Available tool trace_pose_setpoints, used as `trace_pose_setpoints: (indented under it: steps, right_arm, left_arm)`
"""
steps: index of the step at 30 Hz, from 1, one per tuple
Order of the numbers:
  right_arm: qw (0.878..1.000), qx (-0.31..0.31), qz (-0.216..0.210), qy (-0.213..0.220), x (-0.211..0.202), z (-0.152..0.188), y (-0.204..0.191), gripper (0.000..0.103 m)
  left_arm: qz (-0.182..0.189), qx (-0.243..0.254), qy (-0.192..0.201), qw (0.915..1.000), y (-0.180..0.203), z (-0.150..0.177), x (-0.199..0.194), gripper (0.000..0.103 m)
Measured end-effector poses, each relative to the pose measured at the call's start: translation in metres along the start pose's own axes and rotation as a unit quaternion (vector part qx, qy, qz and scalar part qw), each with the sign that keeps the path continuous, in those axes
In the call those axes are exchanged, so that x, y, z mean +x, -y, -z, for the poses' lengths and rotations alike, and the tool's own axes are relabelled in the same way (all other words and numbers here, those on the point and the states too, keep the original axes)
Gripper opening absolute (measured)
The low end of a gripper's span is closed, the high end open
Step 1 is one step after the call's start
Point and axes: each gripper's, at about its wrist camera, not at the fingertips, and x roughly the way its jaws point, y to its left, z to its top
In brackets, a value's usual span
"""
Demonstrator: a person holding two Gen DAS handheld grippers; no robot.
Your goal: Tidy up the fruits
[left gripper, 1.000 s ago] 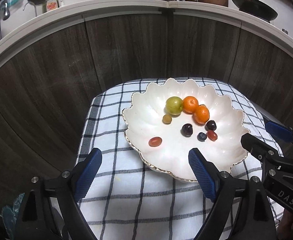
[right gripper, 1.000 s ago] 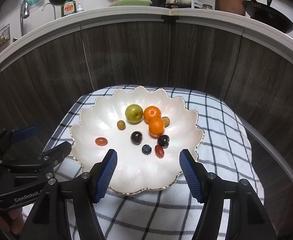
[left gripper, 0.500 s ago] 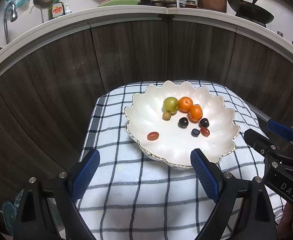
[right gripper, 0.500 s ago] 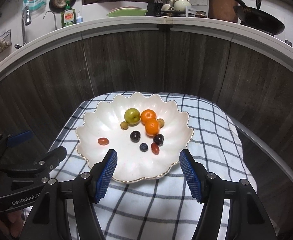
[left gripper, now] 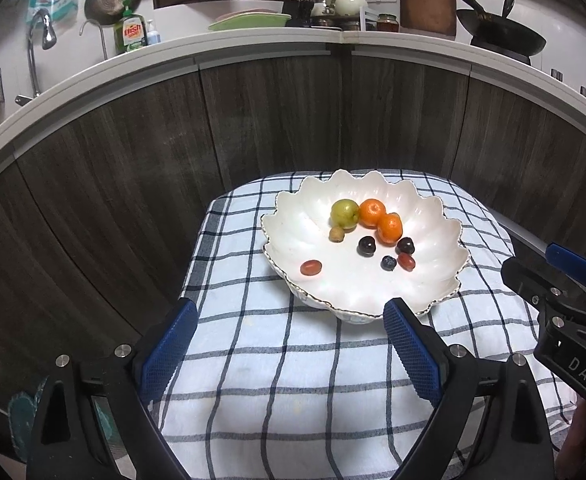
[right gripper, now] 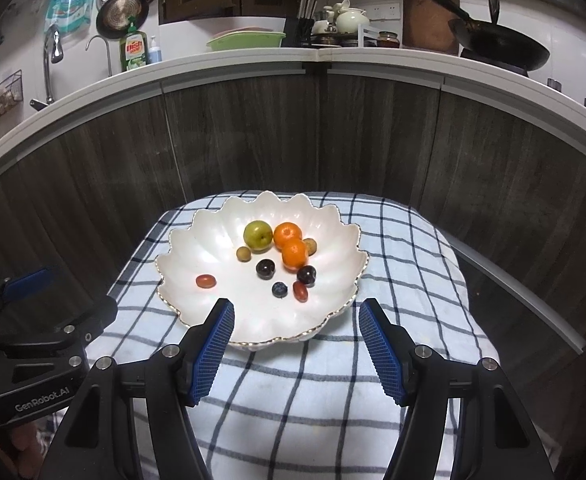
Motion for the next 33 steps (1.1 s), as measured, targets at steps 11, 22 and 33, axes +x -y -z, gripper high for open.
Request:
trace_pose_setpoints:
  steps: [11, 22, 33]
  right_arm:
    - [0.999, 0.015, 0.025, 0.024, -0.036, 0.017, 0.011, 0.079]
    - [0.999, 0.016, 0.033, 0.038, -0.067, 0.035, 0.015, 0.079]
    - [0.998, 0.020, 0.042, 0.043, -0.087, 0.053, 0.019, 0.079]
  left_arm:
    - [-0.010, -0.002, 0.017, 0.9998, 0.007, 0.015, -0.026, 0.101]
    - [-0.012, -0.013, 0.036, 0.9992, 0.008, 0.029, -0.056, 0.102]
    - [-0.020, -0.030, 0.044, 0.9984, 0.003, 0.049, -0.077, 0.102]
